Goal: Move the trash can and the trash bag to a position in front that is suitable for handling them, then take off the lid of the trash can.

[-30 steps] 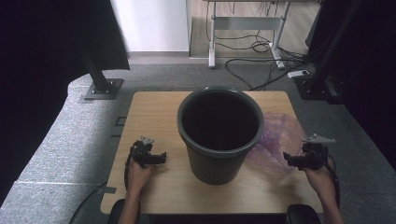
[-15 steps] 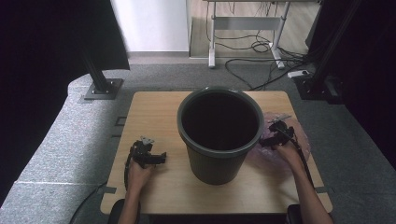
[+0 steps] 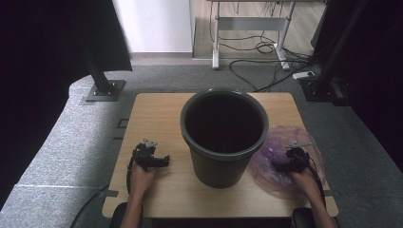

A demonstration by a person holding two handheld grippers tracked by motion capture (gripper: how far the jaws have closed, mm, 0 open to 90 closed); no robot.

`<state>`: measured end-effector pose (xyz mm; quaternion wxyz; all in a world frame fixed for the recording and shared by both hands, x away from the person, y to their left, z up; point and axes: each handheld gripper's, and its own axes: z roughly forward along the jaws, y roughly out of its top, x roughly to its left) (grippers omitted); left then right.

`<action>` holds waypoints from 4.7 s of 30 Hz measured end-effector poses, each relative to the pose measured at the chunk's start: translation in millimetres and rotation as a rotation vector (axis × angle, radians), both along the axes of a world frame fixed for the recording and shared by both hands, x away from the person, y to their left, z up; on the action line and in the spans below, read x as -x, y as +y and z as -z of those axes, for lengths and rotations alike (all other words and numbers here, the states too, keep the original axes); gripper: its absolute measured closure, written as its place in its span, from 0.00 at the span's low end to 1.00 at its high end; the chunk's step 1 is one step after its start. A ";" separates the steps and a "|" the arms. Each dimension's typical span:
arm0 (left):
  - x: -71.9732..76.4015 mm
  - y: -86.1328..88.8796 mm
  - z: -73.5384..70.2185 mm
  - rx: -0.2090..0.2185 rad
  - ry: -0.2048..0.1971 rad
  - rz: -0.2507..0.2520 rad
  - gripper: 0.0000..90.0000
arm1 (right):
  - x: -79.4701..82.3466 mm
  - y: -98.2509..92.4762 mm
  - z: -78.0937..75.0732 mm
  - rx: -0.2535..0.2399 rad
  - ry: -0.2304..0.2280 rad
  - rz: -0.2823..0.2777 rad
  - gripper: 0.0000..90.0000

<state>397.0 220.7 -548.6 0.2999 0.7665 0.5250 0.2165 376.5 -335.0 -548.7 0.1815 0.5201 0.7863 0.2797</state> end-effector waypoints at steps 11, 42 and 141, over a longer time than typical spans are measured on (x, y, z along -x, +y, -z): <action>3.7 -1.2 0.0 -0.001 0.000 0.008 0.00 | 56.9 -18.3 2.4 -0.014 -0.027 0.030 0.00; 3.9 2.3 -16.7 0.040 -0.009 0.031 0.00 | 63.5 -24.7 -59.9 -0.062 -0.142 0.009 0.00; -72.0 -128.2 -325.2 0.031 0.327 0.323 0.89 | 32.8 -4.3 2.0 -0.045 -0.086 -0.096 0.17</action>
